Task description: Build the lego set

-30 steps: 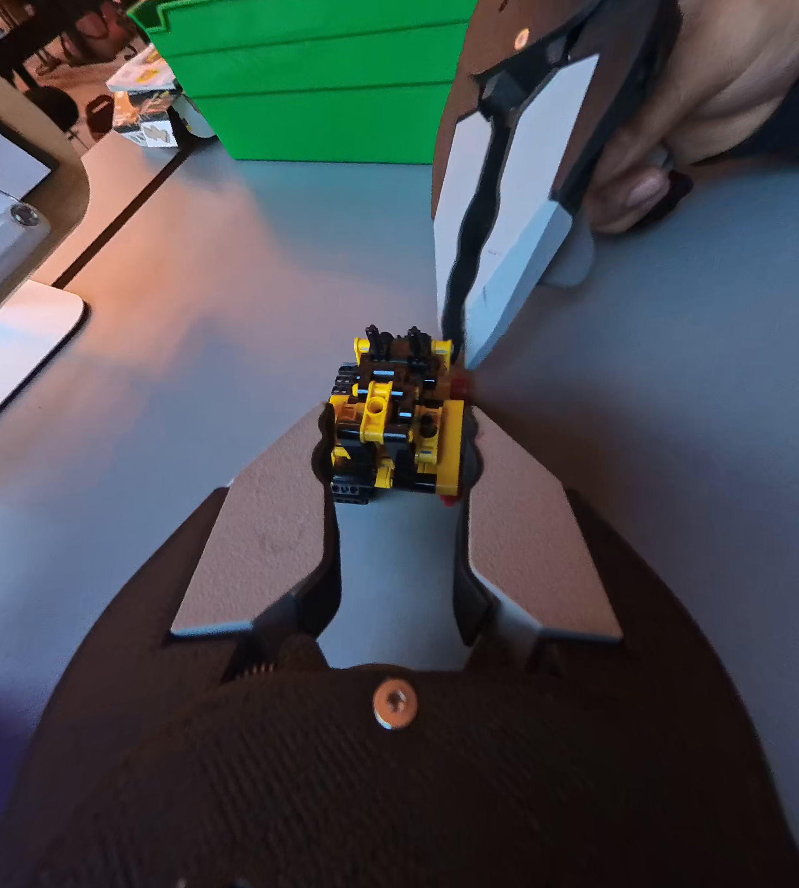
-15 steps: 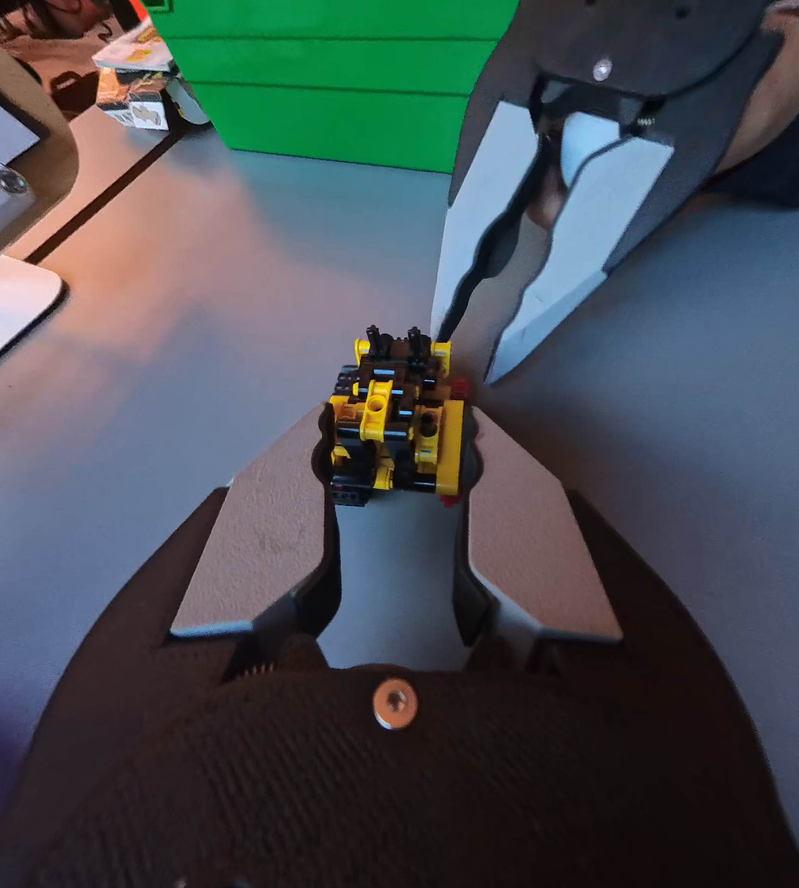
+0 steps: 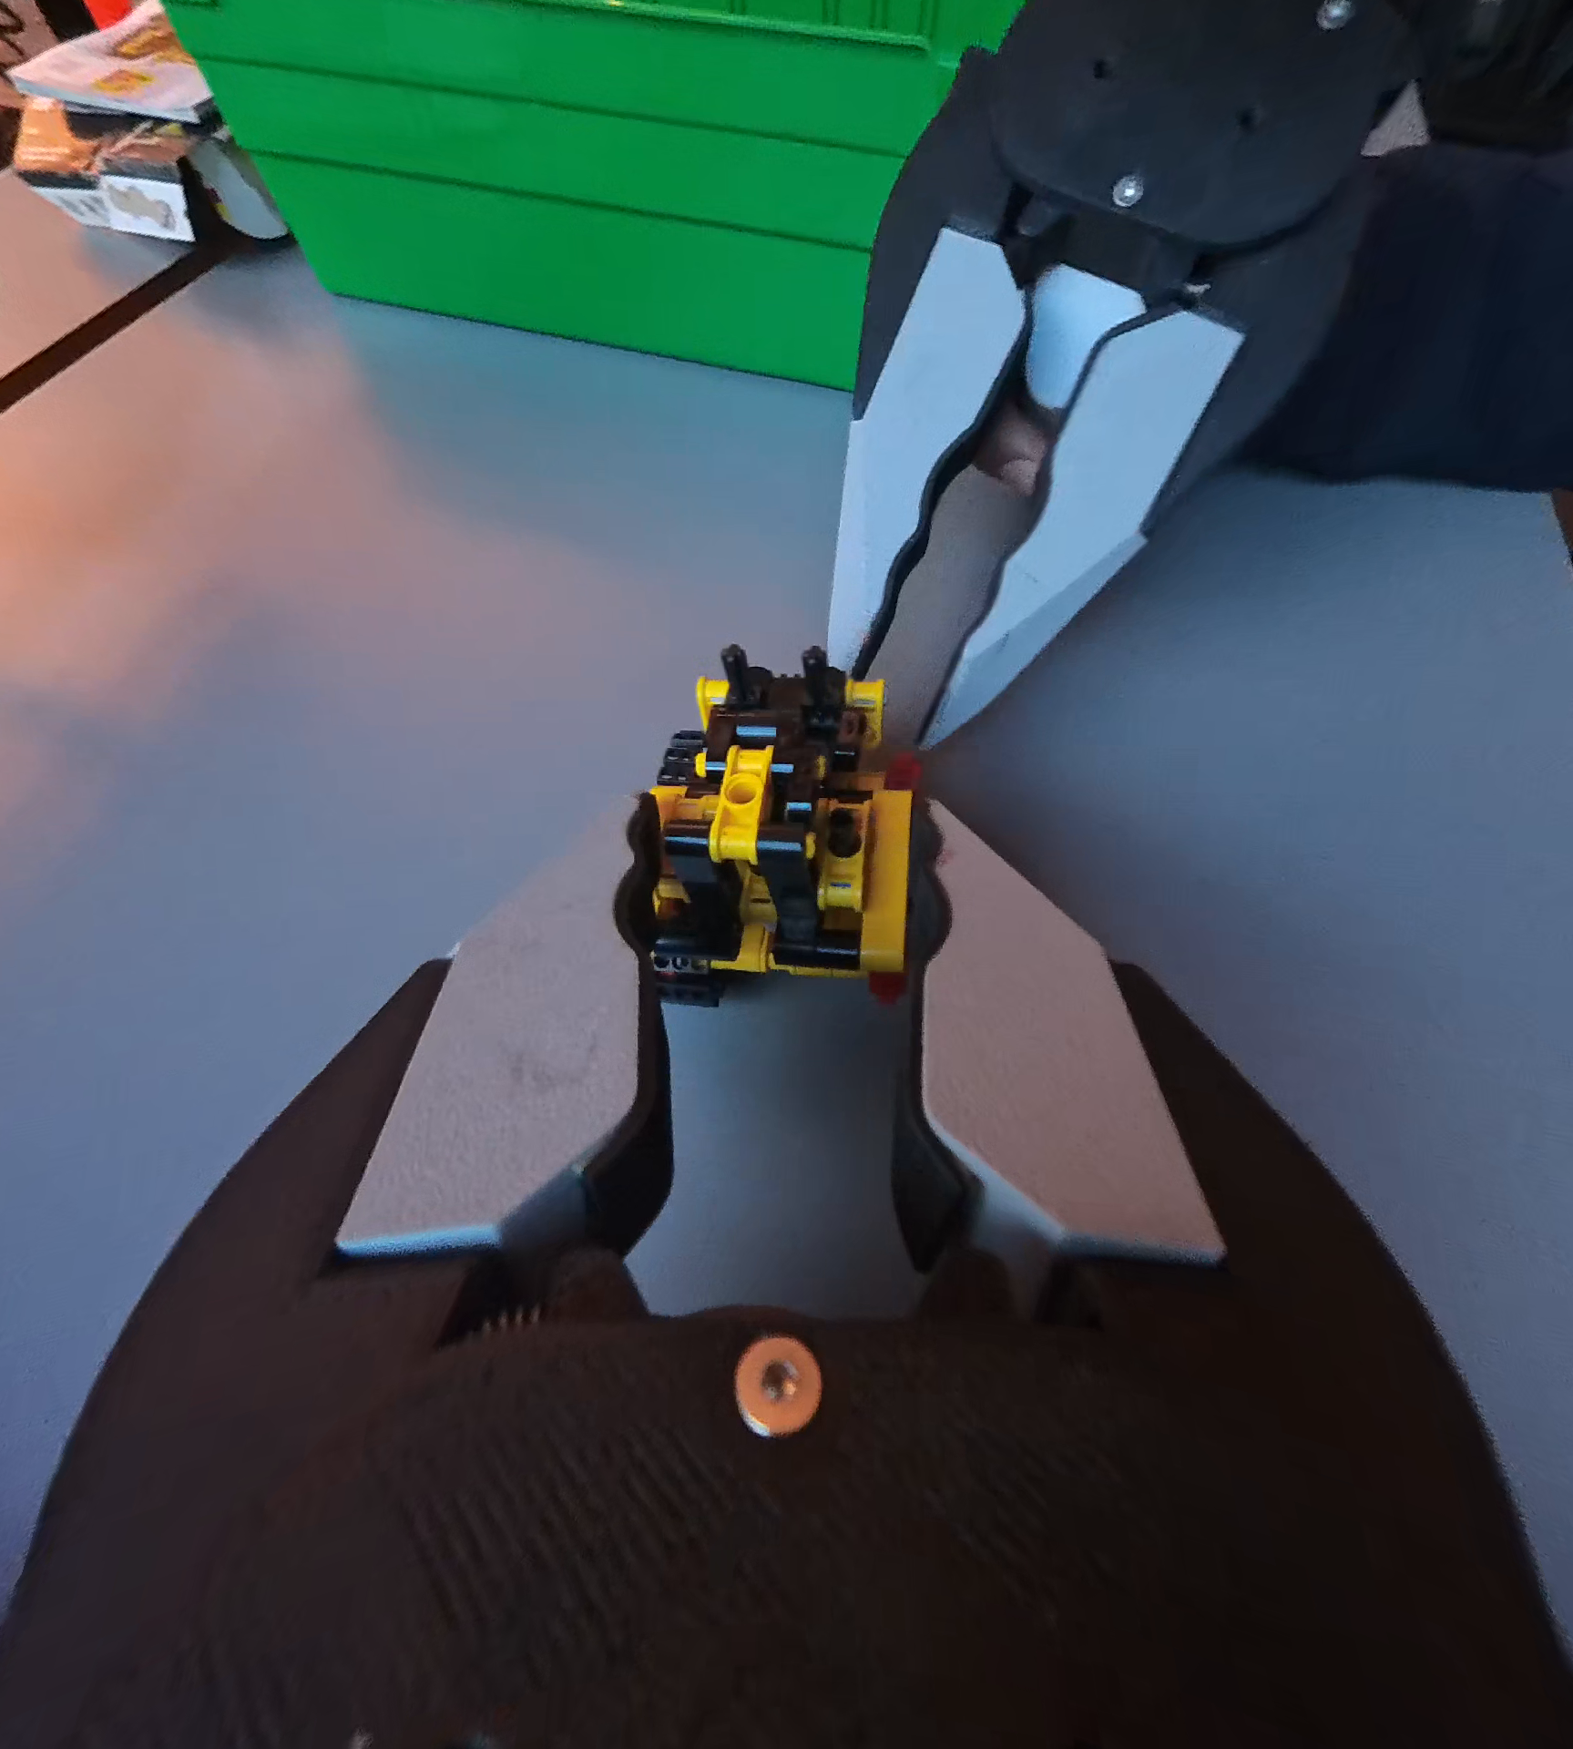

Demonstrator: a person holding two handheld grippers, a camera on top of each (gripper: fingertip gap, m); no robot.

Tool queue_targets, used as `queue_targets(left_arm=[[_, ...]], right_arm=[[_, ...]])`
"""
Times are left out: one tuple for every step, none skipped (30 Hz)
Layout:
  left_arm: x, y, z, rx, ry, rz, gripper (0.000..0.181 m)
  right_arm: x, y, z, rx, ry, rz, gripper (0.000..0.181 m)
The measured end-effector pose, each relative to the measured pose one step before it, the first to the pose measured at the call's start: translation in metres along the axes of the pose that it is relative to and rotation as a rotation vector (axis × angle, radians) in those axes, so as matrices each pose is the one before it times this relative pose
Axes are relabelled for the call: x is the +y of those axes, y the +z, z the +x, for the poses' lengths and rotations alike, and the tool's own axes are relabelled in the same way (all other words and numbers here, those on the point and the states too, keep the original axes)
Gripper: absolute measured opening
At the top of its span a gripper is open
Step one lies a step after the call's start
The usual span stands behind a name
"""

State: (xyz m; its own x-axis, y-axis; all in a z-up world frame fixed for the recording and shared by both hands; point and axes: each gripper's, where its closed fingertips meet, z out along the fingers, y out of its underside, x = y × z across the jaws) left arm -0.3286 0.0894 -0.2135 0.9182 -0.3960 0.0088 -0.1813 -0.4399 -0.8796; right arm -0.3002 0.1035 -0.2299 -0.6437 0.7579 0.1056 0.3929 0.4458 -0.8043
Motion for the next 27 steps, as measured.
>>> queue_targets(left_arm=[[0.00028,-0.00057,0.00143,0.014,0.0038,0.0003,0.05],[-0.00005,-0.00065,-0.00037,0.0039,-0.0047,0.0026,0.05],[-0.00023,-0.0006,-0.00104,-0.0013,-0.0062,0.003,0.05],[-0.00017,-0.0002,-0.0007,-0.0026,-0.0044,0.0015,0.05],[0.00011,0.00015,-0.00036,-0.0034,0.0004,-0.0007,0.05],[0.00009,0.00015,0.00004,-0.0026,0.0034,-0.0015,0.05],[0.00033,0.00023,0.00039,-0.0015,0.0051,-0.002,0.05],[0.00018,0.00029,0.00038,-0.0017,0.0056,-0.0021,0.05],[0.00025,0.00022,0.00052,-0.0012,0.0063,-0.0024,0.05],[0.00024,0.00037,0.00049,-0.0011,0.0063,-0.0021,0.05],[0.0001,0.00024,0.00039,-0.0016,0.0049,-0.0012,0.05],[0.0001,0.00027,0.00033,-0.0012,0.0047,-0.0014,0.05],[-0.00014,0.00032,0.00031,-0.0023,0.0041,-0.0005,0.05],[-0.00025,0.00073,0.00074,-0.0015,0.0029,-0.0006,0.05],[-0.00033,0.00116,0.00103,-0.0032,0.0054,-0.0024,0.05],[-0.00034,0.00172,0.0018,-0.0041,0.0104,-0.0037,0.05],[0.00029,0.00189,0.00123,-0.0101,0.0146,-0.0085,0.05],[0.00075,0.00075,-0.00115,-0.0212,0.0193,-0.0076,0.05],[0.0002,0.00014,0.00014,-0.0021,0.0038,-0.0013,0.05],[-0.0003,0.0001,0.00047,0.0042,-0.0003,0.0014,0.05],[-0.00016,0.00004,0.00077,0.0054,0.0017,0.0013,0.05],[0.00003,0.00006,0.00078,0.0022,0.0068,-0.0004,0.05],[0.00012,0.00016,0.00055,-0.0005,0.0087,-0.0011,0.05],[0.00009,0.00004,0.00051,-0.0005,0.0066,-0.0012,0.05],[0.00019,0.00006,0.00021,-0.0016,0.0075,-0.0011,0.05],[0.00001,-0.00006,0.00015,-0.0002,0.0038,-0.0003,0.05],[-0.00005,-0.00024,0.00012,0.0017,-0.0011,0.001,0.05]], right_arm=[[0.00079,-0.00061,-0.00278,-0.0189,-0.0155,0.0041,0.014],[0.00063,-0.00041,-0.00283,-0.0197,-0.01,0.002,0.014],[0.00033,-0.00002,-0.00242,-0.0158,-0.0044,0.0013,0.011],[0.00044,0.00052,-0.00245,-0.0134,-0.0017,-0.0032,0.011],[0.00103,0.0011,-0.00328,-0.0147,-0.0061,-0.009,0.012],[0.00074,0.0015,-0.00231,-0.0041,-0.0115,-0.0074,0.012],[-0.00013,0.00157,0.00098,0.018,-0.0108,-0.0028,0.013],[-0.00039,0.00151,0.00322,0.0288,-0.0044,-0.0011,0.013],[-0.00103,0.00129,0.00236,0.0183,0.0032,0.0033,0.012],[-0.00179,0.00096,-0.00095,-0.0063,0.0083,0.0116,0.011],[-0.00223,0.00061,-0.00319,-0.0219,0.0077,0.0147,0.012],[-0.00207,0.0001,-0.00109,-0.0075,0.0039,0.0114,0.01],[-0.00155,0.00014,-0.00001,0.0018,-0.0014,0.0074,0.009],[-0.00067,0.00051,-0.00036,0.0008,-0.0043,0.0023,0.008],[-0.00013,0.00115,-0.00008,0.0045,-0.0038,-0.0033,0.004],[0.00106,0.00196,-0.00014,0.004,-0.0044,-0.0121,0.001],[0.00184,0.0019,0.00007,0.0094,-0.0113,-0.0188,0.001],[0.00142,0.00072,0.00089,0.0192,-0.025,-0.0117,0.001],[0.00062,-0.00039,0.00064,0.0178,-0.0308,-0.0046,0.001],[0.00023,-0.00097,-0.00045,0.0059,-0.0215,-0.0014,0.002],[0.00006,-0.00088,-0.00156,-0.0088,-0.0091,-0.0007,0.005],[0.00027,-0.00059,-0.00142,-0.0097,-0.0019,0.0,0.006],[0.00027,-0.00025,-0.00055,-0.0042,-0.0033,0.0014,0.006],[0.00047,-0.00027,-0.00011,0.0014,-0.0093,0.0013,0.006],[0.00047,-0.00068,0.00043,0.005,-0.0108,-0.0001,0.006],[0.00109,-0.00066,0.00013,0.0013,-0.0083,-0.0046,0.007],[0.00203,-0.0002,-0.00008,-0.0007,-0.0092,-0.0076,0.008]])
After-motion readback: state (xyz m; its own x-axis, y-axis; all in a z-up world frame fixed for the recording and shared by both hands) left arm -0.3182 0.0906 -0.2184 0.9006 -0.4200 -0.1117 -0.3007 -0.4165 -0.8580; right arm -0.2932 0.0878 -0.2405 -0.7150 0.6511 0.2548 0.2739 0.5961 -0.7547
